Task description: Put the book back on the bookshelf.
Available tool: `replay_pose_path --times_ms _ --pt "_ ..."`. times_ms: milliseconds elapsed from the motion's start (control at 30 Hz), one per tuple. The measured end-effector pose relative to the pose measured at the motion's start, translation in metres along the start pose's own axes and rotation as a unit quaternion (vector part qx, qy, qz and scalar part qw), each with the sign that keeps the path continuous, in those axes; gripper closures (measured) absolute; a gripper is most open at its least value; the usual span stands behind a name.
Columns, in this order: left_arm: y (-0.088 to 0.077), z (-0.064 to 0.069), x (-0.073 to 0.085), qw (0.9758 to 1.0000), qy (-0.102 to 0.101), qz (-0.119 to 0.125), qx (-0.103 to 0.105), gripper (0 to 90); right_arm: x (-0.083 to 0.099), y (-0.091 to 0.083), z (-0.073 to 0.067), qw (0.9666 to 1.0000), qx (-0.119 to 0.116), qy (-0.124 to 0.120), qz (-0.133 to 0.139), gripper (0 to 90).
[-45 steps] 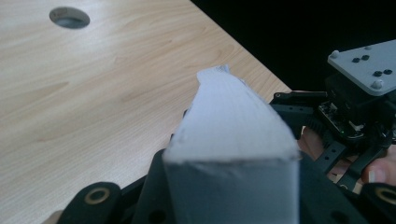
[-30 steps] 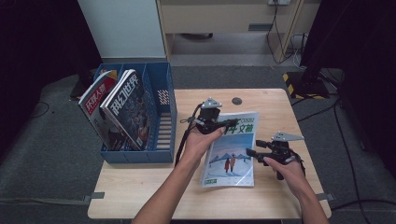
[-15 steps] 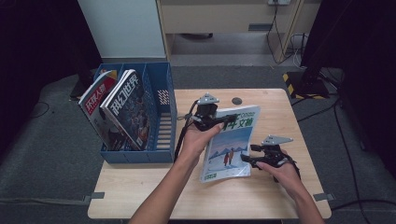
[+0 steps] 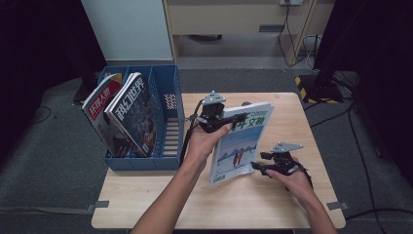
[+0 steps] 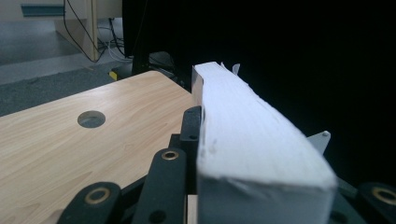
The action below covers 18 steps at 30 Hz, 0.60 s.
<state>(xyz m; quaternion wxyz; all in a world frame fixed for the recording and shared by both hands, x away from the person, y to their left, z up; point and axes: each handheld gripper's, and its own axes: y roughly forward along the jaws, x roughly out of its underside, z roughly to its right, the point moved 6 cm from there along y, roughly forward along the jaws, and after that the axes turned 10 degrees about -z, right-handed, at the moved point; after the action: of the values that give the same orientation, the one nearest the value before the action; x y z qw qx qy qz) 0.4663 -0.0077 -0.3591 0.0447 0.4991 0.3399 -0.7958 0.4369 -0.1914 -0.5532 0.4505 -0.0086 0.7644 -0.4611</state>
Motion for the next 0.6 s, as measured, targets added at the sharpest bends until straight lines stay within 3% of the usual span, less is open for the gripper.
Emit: replay_pose_path --times_ms 333,600 --pt "-0.010 -0.005 -0.004 0.9998 0.001 0.015 -0.008 73.1 0.009 0.003 0.009 0.9994 0.020 0.013 -0.024 38.0" --pt "-0.021 -0.011 -0.008 0.9995 -0.003 0.029 -0.015 73.1 0.010 0.003 0.012 0.9992 0.027 0.018 -0.025 37.9"
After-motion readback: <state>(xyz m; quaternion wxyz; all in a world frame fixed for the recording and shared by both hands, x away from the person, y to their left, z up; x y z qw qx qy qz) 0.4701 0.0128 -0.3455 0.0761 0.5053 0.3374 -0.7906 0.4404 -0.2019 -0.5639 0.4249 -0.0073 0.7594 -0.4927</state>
